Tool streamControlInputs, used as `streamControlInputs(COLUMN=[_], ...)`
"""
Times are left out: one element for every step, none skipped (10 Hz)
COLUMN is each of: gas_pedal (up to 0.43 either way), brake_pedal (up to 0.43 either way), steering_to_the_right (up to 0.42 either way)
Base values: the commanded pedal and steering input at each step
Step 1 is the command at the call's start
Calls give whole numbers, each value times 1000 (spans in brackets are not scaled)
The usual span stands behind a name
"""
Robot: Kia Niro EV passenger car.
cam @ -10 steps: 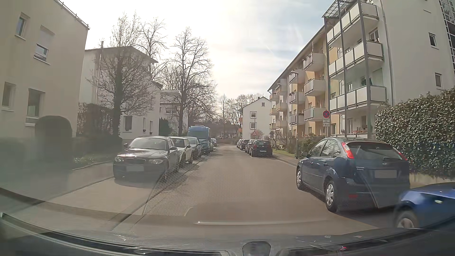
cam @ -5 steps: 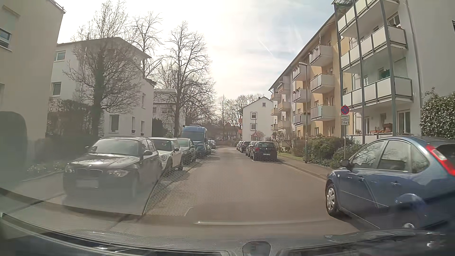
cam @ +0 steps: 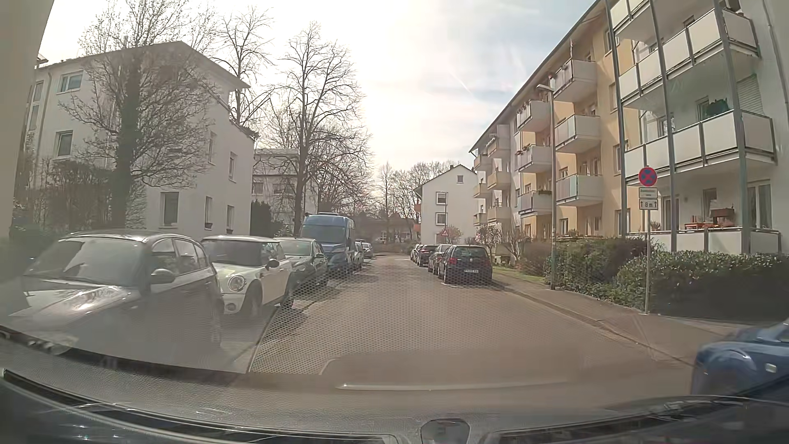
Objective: Follow the waypoints while adhering to traffic rules and regulations
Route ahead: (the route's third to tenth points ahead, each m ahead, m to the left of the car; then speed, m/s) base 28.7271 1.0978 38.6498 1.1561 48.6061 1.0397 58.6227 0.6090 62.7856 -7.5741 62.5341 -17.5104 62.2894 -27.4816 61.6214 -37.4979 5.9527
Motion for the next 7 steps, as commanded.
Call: streamControlInputs(gas_pedal=[67,67,67,67,67,67,59], brake_pedal=[0,0,0,0,0,0,0], steering_to_the_right=[-4,-4,-4,-4,-7,-10,-11])
